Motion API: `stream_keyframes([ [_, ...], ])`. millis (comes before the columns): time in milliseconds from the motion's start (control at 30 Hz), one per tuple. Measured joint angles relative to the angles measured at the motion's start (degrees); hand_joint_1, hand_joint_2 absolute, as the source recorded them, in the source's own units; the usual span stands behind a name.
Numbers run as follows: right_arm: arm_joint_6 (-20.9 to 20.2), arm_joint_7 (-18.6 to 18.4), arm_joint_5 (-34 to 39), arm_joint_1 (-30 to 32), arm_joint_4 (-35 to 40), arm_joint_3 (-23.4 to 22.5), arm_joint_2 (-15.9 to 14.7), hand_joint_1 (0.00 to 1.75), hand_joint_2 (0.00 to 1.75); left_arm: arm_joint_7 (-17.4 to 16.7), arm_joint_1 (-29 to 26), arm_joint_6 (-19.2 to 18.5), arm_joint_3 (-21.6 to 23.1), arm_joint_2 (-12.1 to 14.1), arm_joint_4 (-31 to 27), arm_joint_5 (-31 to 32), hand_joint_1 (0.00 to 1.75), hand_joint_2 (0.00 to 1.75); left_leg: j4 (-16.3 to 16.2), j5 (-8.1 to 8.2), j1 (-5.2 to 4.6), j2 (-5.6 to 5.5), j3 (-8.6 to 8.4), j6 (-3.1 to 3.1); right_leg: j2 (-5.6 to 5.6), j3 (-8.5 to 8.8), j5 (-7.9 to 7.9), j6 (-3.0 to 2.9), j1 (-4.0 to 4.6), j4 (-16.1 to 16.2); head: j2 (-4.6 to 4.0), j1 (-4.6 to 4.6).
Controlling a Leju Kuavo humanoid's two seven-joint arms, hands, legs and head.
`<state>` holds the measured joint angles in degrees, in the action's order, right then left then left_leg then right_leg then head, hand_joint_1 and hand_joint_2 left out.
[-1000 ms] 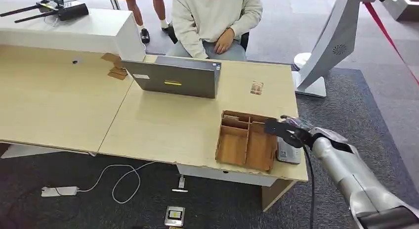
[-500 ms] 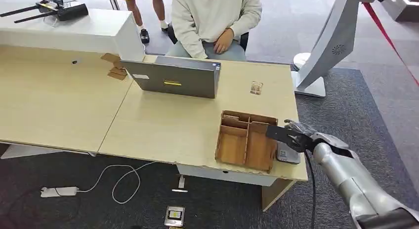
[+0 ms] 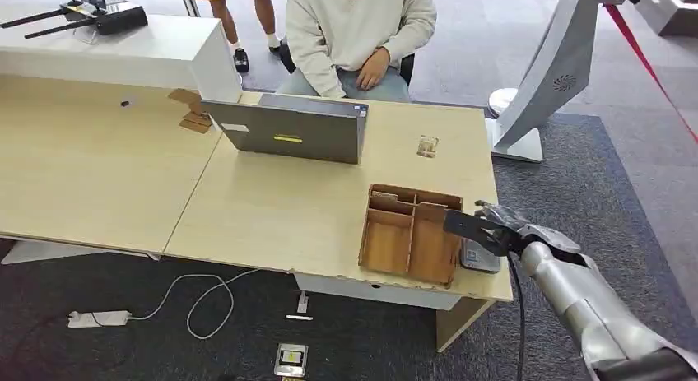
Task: Pass the card to the sensor for recognition and then transmit it.
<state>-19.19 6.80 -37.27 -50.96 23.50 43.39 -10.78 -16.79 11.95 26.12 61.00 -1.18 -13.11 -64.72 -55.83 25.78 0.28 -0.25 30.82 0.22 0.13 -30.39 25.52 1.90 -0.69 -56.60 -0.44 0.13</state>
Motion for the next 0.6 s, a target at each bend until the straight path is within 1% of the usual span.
stream_keyframes([
  [467,0.26,0.0,0.02,0.01,-0.09,0.0,-0.02,1.75,1.75,-0.02,0.12,0.13,0.0,-0.04,0.0,-0.2,0.0,0.0,0.0,0.0,0.0,0.0,0.0,0.0,0.0,0.01,0.0,0.0,0.0,0.0,0.0,0.0],
  [500,2.2,-0.15,0.02,-0.03,-0.09,0.0,0.02,1.75,1.75,0.39,0.12,0.13,0.0,-0.09,0.0,-0.72,0.0,0.0,0.0,0.0,0.0,0.0,0.0,0.0,0.0,0.02,-0.01,0.0,0.0,0.0,0.0,0.0],
  [567,16.6,-0.7,-0.31,-0.51,-0.11,-0.07,0.33,1.75,1.75,2.03,0.25,1.14,-0.04,-0.68,0.0,-1.79,0.0,0.0,0.0,0.0,-0.02,-0.01,0.02,0.0,0.0,-0.01,-0.03,0.01,-0.01,-0.01,0.0,0.0],
  [600,18.01,-0.7,-0.31,-0.77,-0.11,-0.09,0.37,1.75,1.75,2.17,0.3,1.29,-0.04,-0.77,0.0,-1.88,0.0,0.0,0.0,0.0,-0.02,-0.01,0.02,0.0,0.0,-0.01,-0.03,0.01,-0.01,-0.01,0.0,0.02],
])
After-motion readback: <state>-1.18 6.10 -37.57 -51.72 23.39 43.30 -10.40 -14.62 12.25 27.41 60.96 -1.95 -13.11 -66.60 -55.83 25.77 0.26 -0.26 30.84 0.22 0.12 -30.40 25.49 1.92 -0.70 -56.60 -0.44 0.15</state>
